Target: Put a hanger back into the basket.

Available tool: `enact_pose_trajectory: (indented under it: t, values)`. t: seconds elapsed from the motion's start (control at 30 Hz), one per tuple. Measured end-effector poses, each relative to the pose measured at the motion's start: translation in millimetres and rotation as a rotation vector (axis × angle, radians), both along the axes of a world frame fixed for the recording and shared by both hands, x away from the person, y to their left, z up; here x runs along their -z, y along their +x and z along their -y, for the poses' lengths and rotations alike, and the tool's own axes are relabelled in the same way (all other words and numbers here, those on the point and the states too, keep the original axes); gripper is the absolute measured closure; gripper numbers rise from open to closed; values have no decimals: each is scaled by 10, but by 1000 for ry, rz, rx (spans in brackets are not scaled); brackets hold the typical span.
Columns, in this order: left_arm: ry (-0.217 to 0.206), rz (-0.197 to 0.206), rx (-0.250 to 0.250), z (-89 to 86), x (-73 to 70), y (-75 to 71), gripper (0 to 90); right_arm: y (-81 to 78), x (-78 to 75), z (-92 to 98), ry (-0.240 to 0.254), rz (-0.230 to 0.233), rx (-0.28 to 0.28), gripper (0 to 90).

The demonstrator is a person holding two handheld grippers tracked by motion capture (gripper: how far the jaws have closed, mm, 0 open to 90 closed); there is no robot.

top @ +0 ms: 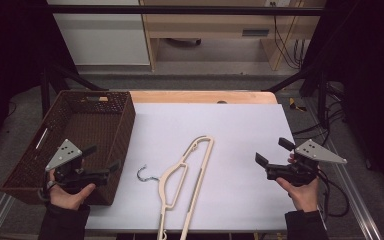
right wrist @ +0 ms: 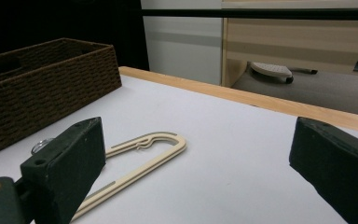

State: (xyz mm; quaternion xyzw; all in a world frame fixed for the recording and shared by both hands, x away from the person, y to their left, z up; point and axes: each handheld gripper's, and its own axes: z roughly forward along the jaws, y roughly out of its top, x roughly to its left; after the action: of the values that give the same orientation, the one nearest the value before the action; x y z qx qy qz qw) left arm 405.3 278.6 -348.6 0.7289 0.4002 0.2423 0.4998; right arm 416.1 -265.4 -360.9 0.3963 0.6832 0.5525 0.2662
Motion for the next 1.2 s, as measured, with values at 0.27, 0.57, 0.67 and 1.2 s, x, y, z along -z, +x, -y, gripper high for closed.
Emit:
enact_pose_trajectory:
  t: [0.27, 0.57, 0.67, 1.2]
  values:
    - [20, -23, 46, 237, 29, -53, 76, -9, -1, -67, -18, -10, -4, 38]
    - [58, -71, 116, 588, 160, -90, 127, -8, 1, -175, -36, -26, -31, 39]
    - [95, -90, 138, 700, 242, -83, 153, -4, 4, -176, -38, -29, -32, 41]
    - [185, -314, 201, 1037, 724, 44, 317, 30, 55, -240, -74, -53, -54, 45]
